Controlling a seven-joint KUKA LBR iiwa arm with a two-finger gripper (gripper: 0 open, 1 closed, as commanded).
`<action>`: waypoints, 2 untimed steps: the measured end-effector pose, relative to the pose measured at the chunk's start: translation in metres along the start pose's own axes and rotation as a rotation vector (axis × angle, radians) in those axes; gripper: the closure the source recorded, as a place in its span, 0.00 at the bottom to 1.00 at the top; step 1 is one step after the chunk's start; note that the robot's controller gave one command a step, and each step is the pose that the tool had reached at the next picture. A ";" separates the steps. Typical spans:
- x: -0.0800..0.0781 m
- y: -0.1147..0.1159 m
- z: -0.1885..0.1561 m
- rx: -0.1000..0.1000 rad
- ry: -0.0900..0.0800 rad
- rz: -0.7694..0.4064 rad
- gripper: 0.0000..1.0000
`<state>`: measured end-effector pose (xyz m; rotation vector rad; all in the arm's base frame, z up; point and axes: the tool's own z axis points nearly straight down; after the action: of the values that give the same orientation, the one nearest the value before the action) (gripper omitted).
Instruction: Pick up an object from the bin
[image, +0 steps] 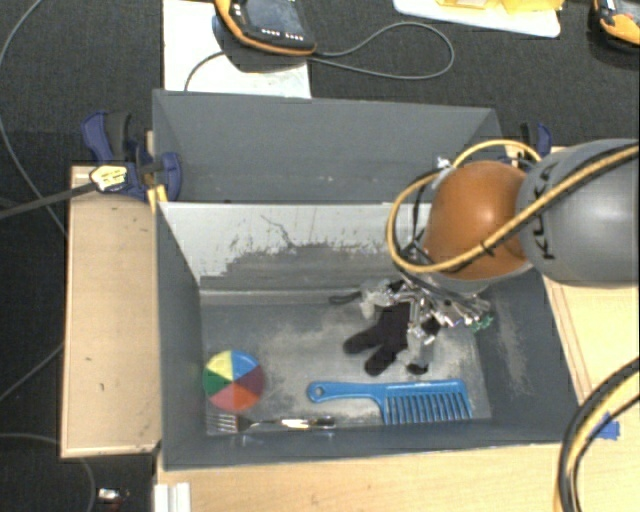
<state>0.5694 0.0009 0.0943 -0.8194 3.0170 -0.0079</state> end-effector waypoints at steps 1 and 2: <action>0.000 0.002 0.019 -0.003 0.003 -0.141 1.00; 0.000 0.002 0.019 -0.003 0.003 -0.141 1.00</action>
Offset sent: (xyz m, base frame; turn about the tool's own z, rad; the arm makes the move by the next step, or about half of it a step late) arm 0.0000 0.0000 0.0000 0.0000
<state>0.5684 0.0027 0.0752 -1.0313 2.9553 -0.0067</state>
